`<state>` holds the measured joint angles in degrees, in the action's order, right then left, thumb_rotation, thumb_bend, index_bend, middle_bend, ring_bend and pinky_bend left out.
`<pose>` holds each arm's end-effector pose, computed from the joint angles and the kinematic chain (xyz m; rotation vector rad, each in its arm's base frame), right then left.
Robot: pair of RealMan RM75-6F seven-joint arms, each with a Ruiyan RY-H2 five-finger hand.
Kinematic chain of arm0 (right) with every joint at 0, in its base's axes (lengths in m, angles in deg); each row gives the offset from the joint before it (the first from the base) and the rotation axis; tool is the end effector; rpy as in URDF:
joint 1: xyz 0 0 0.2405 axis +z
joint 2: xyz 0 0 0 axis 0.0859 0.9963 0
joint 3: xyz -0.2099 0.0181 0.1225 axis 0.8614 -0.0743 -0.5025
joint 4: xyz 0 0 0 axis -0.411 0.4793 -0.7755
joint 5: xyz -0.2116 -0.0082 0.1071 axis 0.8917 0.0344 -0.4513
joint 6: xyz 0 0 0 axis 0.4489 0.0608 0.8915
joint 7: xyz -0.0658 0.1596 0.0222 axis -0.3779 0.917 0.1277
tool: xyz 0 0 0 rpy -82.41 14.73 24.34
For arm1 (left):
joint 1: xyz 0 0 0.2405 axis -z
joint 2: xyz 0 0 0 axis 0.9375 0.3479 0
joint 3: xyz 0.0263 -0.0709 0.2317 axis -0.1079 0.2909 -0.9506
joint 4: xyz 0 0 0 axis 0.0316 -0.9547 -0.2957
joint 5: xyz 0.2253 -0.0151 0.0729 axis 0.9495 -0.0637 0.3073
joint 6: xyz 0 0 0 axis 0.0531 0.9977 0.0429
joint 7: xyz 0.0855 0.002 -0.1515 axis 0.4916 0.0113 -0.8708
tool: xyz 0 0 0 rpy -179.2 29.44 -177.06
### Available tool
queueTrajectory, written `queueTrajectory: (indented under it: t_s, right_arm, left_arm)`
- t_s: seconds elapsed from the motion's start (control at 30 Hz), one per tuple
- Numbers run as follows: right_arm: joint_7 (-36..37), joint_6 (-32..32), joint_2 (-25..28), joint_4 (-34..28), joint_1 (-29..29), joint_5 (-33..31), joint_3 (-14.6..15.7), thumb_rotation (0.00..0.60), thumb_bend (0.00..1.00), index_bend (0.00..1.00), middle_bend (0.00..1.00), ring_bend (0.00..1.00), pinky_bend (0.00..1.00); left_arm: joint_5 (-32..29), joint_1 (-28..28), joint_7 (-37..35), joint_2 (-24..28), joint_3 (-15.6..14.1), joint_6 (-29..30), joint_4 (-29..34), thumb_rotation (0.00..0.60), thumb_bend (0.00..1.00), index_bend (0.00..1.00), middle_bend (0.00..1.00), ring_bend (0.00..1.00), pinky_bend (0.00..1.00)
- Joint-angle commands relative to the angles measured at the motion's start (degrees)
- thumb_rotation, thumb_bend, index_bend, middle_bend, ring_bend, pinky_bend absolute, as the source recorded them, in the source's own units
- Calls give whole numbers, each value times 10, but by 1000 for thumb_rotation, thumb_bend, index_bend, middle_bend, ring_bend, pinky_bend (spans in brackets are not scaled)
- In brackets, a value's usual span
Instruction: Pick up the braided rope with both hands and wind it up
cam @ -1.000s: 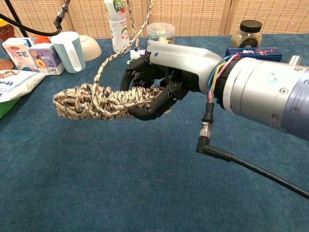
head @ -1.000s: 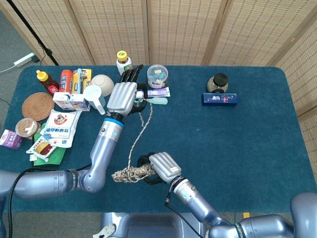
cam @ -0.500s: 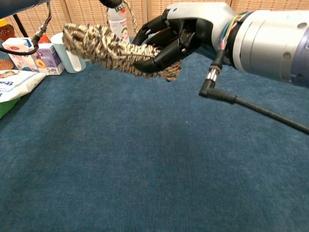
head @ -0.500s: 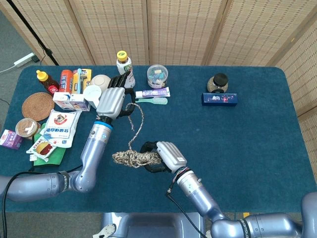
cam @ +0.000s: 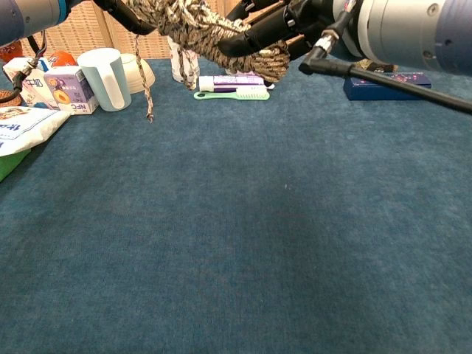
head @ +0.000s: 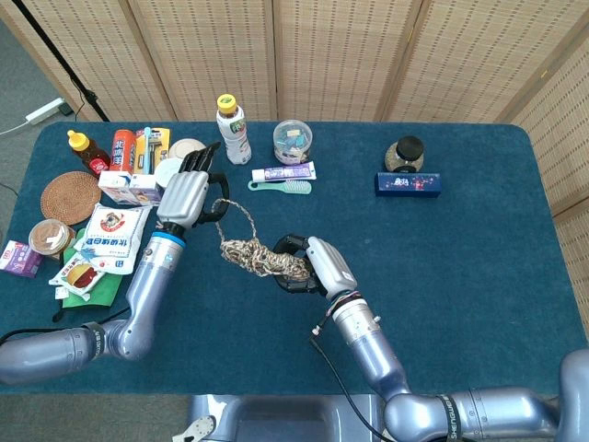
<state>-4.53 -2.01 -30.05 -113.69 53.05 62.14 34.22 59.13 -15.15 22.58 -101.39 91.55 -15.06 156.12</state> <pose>0.0290 -0.3154 -0.0022 1.3770 -1.8238 1.4022 -0.0548 0.4300 0.0203 -1.5319 -1.0939 -1.1998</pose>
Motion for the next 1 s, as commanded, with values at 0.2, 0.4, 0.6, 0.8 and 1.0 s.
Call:
queueTrajectory:
  t_s: [0.2, 0.4, 0.6, 0.8, 1.0]
  right_arm:
    - [-20, -61, -30, 35, 35, -37, -29, 600, 597, 677, 535, 390, 558]
    - [-39, -67, -51, 108, 52, -41, -21, 600, 598, 677, 535, 390, 558]
    - [-44, -61, -67, 164, 58, -44, -17, 600, 597, 677, 535, 391, 560]
    - [-52, -59, -77, 200, 58, -35, -7, 600, 598, 678, 536, 392, 561]
    - [-72, -62, -97, 254, 64, -20, 11, 600, 598, 680, 540, 397, 567]
  left_arm:
    - [31, -13, 4, -13, -22, -3, 6, 600, 402, 610, 0, 0, 0]
    - [54, -27, 7, -6, -28, 7, 40, 600, 402, 611, 0, 0, 0]
    - [75, -36, 11, 2, -28, 16, 65, 600, 402, 613, 0, 0, 0]
    - [92, -46, 5, 14, -25, 21, 84, 600, 402, 614, 0, 0, 0]
    - [91, -53, 0, 27, -19, 17, 111, 600, 402, 614, 0, 0, 0]
